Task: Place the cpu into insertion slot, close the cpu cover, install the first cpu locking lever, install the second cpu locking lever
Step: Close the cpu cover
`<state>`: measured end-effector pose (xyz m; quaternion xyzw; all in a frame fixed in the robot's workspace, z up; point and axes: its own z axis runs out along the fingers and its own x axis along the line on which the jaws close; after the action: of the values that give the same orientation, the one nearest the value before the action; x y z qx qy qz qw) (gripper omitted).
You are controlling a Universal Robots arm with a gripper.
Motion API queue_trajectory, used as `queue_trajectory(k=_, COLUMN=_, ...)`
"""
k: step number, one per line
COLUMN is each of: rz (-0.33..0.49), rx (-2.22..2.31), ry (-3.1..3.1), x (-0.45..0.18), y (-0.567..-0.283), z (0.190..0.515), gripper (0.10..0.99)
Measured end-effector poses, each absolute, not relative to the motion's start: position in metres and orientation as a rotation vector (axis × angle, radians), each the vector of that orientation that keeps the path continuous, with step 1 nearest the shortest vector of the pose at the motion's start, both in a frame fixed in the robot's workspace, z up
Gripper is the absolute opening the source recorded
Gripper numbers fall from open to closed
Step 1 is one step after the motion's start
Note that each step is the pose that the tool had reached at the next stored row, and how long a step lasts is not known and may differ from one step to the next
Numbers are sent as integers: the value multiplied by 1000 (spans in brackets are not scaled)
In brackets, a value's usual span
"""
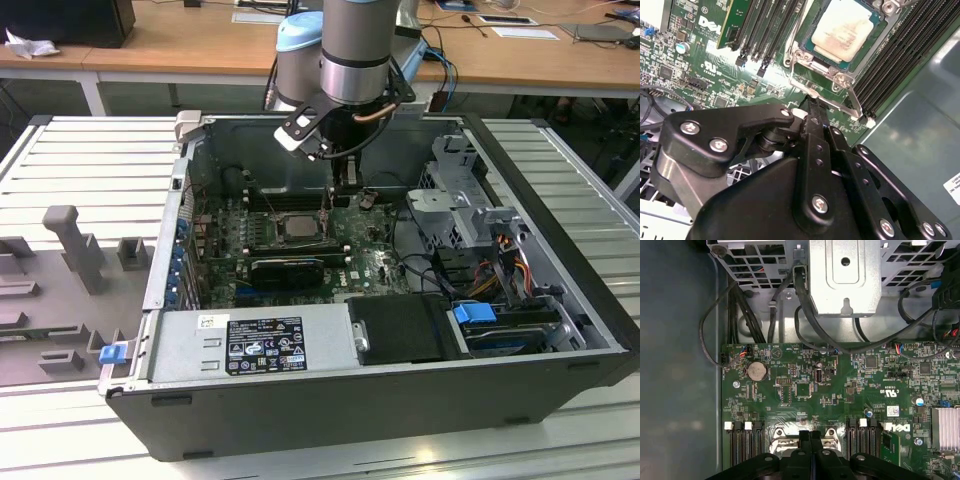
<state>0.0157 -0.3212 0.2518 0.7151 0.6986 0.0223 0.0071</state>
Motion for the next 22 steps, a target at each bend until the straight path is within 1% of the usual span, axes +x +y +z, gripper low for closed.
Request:
queue_trajectory(k=13, rz=70, rx=2237, ry=2185, x=7, y=-321, z=251, gripper=106)
queue_trajectory(k=22, rz=70, rx=2237, ry=2185, x=2, y=-321, z=236, gripper=106)
